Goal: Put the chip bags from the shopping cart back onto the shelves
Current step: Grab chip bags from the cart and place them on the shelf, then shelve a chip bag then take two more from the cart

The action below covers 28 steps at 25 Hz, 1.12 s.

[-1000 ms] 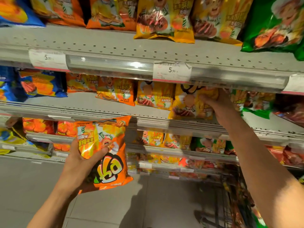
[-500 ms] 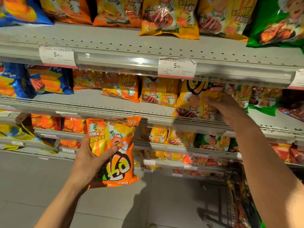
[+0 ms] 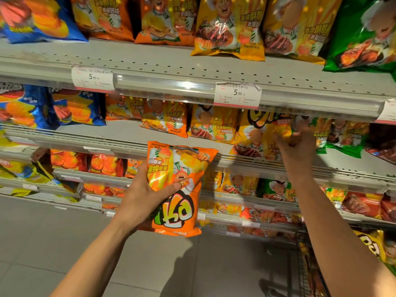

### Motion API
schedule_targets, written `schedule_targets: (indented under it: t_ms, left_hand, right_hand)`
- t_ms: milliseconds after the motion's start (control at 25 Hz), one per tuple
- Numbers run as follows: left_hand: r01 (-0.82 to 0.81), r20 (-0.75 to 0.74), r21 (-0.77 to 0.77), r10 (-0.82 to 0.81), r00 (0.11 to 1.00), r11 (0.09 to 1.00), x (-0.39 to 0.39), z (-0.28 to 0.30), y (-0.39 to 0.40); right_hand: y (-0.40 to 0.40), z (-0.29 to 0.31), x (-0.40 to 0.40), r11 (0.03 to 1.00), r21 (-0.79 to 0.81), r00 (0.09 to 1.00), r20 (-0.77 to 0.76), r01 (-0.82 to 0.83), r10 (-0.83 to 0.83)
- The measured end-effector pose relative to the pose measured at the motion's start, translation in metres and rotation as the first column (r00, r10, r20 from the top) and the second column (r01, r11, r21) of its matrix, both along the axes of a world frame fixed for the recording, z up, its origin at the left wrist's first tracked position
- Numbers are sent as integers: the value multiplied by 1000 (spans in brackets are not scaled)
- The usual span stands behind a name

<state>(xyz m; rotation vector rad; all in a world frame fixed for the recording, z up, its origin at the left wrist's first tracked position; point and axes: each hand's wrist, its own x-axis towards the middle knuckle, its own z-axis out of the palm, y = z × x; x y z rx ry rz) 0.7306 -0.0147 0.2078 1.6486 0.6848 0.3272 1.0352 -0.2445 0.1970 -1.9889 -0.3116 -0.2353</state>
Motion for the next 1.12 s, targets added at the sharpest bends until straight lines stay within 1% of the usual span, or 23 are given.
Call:
schedule_targets:
  t_ms: [40, 80, 160, 200, 280, 360, 440, 480, 520, 560, 600, 640, 680, 720, 760, 800, 840, 880, 920, 1000, 1040, 1080, 1120]
  left_hand:
    - [20, 14, -6, -19, 1000, 1000, 3, 2, -1]
    - [36, 23, -11, -36, 999, 999, 6, 4, -3]
    - [54, 22, -30, -53, 998, 998, 12, 6, -5]
    - [57, 17, -46, -56, 998, 997, 14, 7, -6]
    - [76, -2, -66, -76, 997, 995, 18, 9, -9]
    - [128, -36, -55, -130, 991, 990, 23, 13, -10]
    - [227, -69, -2, -227, 971, 974, 30, 22, -11]
    - [308, -77, 58, -303, 950, 950, 33, 27, -11]
    - [404, -103, 145, -392, 914, 903, 37, 33, -10]
    - [506, -181, 265, -473, 862, 821, 43, 39, -7]
    - [611, -328, 404, -516, 791, 681, 51, 47, -5]
    - [701, -506, 518, -485, 713, 490, 62, 54, -4]
    - [764, -655, 583, -397, 643, 277, 73, 60, -5]
    - [792, -746, 606, -294, 597, 71, 84, 66, -8]
    - [778, -782, 616, -205, 588, -119, 94, 71, -13]
    - [726, -778, 625, -153, 609, -285, 105, 75, -19]
    - [648, -748, 642, -149, 647, -409, 115, 77, -24]
    - [566, -707, 667, -172, 686, -485, 123, 77, -29]
    - [500, -669, 691, -200, 716, -522, 129, 77, -31]
    - [406, -593, 739, -234, 770, -538, 136, 71, -32]
    - [362, -530, 784, -239, 814, -504, 137, 67, -30]
    - [300, -426, 856, -247, 870, -421, 136, 62, -27]
    - [220, -291, 935, -249, 924, -279, 133, 56, -23]
  right_hand:
    - [-2, -2, -5, 999, -2, 997, 61, 53, -53]
    - [-4, -3, -12, 998, 41, 995, 88, 49, -53]
    - [-7, -1, -34, 979, 171, 991, 99, -108, 92]
    - [-8, 1, -45, 964, 185, 981, 79, -188, 176]
    - [-5, 6, -60, 935, 163, 944, -44, -315, 326]
    - [4, 12, -64, 899, 155, 887, -165, -409, 432]
    - [12, 21, -65, 860, 241, 823, -263, -450, 504]
    - [15, 25, -66, 848, 298, 801, -299, -439, 519]
    - [17, 28, -66, 843, 335, 788, -326, -420, 523]
    - [18, 31, -66, 843, 354, 782, -342, -406, 520]
    - [19, 33, -65, 842, 365, 780, -348, -398, 520]
    - [21, 35, -64, 831, 376, 769, -349, -409, 536]
    - [23, 37, -62, 815, 380, 743, -357, -438, 566]
    - [26, 39, -61, 792, 380, 698, -384, -478, 605]
    - [29, 42, -60, 769, 377, 629, -443, -516, 639]
    - [33, 43, -58, 742, 385, 534, -522, -548, 665]
    - [37, 43, -57, 709, 416, 428, -586, -570, 688]
    - [41, 40, -55, 662, 469, 331, -607, -584, 722]
    - [43, 36, -53, 605, 540, 257, -585, -584, 770]
    - [45, 25, -54, 530, 685, 169, -523, -500, 836]
    - [46, 18, -58, 525, 733, 153, -515, -433, 844]
    - [47, 9, -64, 541, 748, 169, -519, -385, 838]
    - [48, 0, -70, 577, 737, 208, -539, -353, 816]
